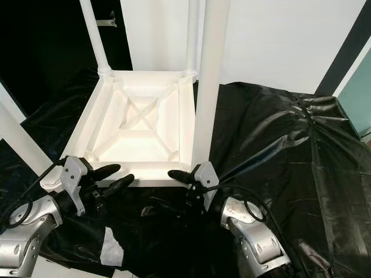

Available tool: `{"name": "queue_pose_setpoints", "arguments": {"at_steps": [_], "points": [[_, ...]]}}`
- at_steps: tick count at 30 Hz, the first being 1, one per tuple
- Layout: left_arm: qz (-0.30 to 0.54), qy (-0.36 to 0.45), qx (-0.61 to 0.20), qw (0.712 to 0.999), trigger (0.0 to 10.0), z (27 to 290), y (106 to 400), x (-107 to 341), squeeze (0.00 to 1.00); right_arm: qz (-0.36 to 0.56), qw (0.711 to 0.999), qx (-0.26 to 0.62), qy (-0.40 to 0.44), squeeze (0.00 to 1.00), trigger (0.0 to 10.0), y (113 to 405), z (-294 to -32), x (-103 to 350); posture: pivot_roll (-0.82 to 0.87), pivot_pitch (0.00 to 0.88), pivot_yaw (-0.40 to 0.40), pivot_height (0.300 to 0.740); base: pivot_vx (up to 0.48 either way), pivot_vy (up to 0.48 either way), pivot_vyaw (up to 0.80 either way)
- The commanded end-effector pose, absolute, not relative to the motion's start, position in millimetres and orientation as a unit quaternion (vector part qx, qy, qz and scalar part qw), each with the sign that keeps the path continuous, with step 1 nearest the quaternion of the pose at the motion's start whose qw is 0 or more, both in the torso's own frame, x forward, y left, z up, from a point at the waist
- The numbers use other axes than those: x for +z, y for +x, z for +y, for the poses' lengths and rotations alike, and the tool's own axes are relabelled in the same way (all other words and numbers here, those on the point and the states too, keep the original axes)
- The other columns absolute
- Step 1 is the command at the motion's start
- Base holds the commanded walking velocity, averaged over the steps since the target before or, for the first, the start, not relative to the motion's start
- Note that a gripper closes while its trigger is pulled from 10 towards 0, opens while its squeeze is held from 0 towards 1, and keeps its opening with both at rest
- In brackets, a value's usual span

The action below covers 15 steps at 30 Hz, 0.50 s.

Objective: Building children table

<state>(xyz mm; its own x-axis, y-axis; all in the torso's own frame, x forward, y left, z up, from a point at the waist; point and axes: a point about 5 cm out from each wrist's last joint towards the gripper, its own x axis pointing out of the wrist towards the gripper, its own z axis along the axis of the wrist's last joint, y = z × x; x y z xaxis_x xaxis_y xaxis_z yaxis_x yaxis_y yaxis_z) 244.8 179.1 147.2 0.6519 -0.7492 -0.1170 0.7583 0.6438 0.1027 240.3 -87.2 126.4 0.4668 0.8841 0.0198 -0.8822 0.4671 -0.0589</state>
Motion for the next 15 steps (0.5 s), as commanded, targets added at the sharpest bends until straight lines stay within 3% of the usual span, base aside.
{"name": "queue_pose_setpoints", "arguments": {"at_steps": [1,15], "points": [[0.042,0.063,-0.446,0.892,10.0,174.4,239.4,144.0,0.0,-0.025,0.854,0.519,-0.017,0.0,10.0,239.3,-86.4,128.7,0.05,0.0,-0.026,0.74,0.0,0.0,0.0],[0.045,0.055,-0.437,0.897,10.0,180.4,234.2,149.7,0.0,-0.026,0.85,0.527,-0.018,0.0,10.0,243.4,-87.8,131.5,0.07,0.0,-0.035,0.74,0.0,0.0,0.0]]}}
